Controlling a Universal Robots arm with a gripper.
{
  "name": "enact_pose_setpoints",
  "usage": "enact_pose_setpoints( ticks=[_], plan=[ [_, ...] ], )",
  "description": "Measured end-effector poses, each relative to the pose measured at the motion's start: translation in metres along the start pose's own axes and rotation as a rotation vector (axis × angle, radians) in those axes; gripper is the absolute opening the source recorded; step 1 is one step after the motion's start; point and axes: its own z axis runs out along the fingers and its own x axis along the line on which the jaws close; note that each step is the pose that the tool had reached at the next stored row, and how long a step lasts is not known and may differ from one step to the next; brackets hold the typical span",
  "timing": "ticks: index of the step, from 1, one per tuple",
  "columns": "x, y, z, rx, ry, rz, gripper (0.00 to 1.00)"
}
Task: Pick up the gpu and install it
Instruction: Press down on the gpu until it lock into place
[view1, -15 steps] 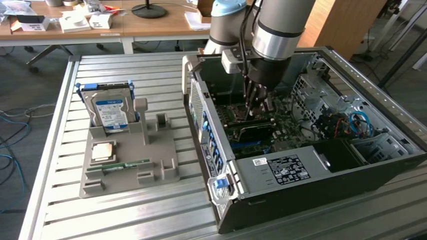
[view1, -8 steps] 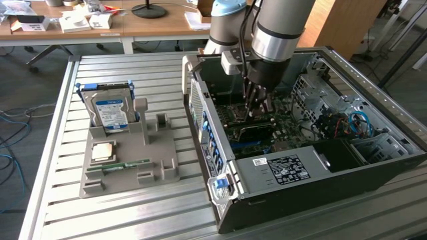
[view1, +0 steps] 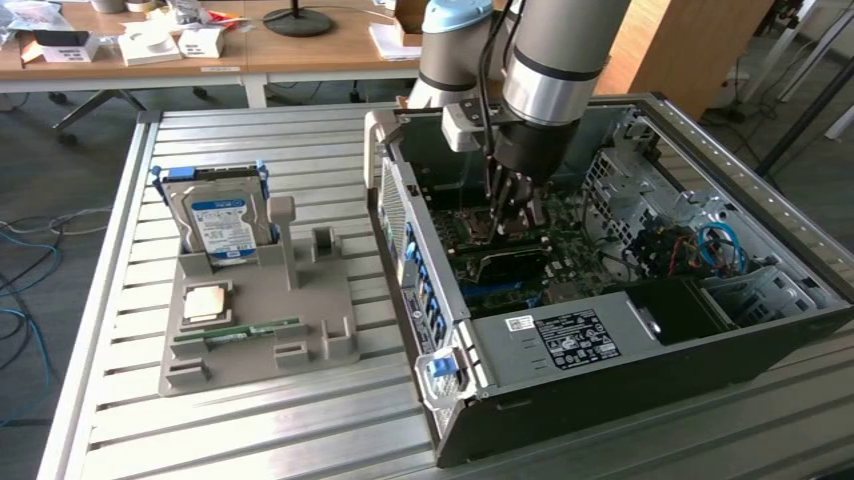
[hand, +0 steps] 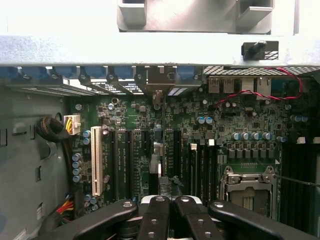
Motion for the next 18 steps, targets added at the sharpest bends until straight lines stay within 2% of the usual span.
enact_pose_setpoints(
  ticks=[18],
  plan=[
    [-0.0006,0.0019,0.0031,0.0004,-0.0006,0.000,0.11]
  ],
)
